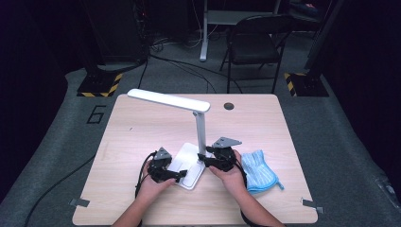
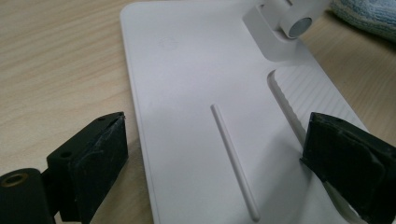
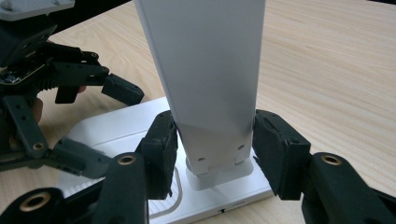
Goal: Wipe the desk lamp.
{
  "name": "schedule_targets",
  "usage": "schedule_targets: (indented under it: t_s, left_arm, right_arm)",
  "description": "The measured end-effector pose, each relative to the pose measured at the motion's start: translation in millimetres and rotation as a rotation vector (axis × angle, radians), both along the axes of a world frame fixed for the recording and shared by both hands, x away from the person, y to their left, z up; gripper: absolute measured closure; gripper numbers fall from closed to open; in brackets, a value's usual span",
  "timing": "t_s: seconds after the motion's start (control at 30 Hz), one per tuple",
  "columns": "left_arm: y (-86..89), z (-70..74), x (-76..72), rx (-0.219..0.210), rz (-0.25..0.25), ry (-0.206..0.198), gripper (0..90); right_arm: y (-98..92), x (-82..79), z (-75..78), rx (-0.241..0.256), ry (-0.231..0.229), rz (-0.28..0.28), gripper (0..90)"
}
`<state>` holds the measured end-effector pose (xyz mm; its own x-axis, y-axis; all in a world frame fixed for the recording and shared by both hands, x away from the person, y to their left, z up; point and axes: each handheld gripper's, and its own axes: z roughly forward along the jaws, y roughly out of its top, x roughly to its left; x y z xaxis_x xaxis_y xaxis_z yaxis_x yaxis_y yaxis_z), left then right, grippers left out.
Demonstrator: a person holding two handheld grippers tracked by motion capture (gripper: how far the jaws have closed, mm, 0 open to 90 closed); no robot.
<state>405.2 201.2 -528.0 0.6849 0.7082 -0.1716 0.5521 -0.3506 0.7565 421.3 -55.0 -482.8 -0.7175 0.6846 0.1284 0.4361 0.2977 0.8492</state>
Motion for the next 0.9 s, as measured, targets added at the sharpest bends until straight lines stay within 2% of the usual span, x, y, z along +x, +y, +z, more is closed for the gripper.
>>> schedule_targets:
  t_s: [0.13,0.2,0.37,0.47,0.53,0.67,0.9]
  left_arm:
    - [-6.3,-0.1,-5.0,0.001,-0.005,0.002,5.6]
    - [-8.8,0.3,-7.6,0.002,0.01,0.012,4.4]
    - [-10.9,-1.7,-10.8,-0.009,0.041,-0.007,4.3]
    - [-11.8,-1.7,-12.0,-0.015,0.051,-0.005,4.4]
    - [-12.0,-1.5,-12.7,-0.013,0.054,-0.003,4.4]
    - [-12.1,-1.3,-14.1,-0.007,0.06,-0.001,4.4]
    - [-13.2,-1.4,-16.2,-0.005,0.071,-0.005,4.4]
  right_arm:
    - [-0.3,1.8,-0.2,0.004,0.004,-0.007,50.0]
    - [-1.0,3.4,-0.7,0.006,0.004,-0.002,50.1]
    - [-1.5,3.4,-0.1,0.014,0.017,-0.005,49.5]
    - [-5.3,-0.7,3.5,0.021,0.026,-0.01,43.2]
    - [-8.8,-5.6,8.0,0.014,0.014,-0.017,40.9]
    - [-23.4,-17.9,19.2,-0.008,-0.037,-0.023,39.2]
    - [-63.0,-32.1,20.8,-0.055,-0.072,-0.105,39.2]
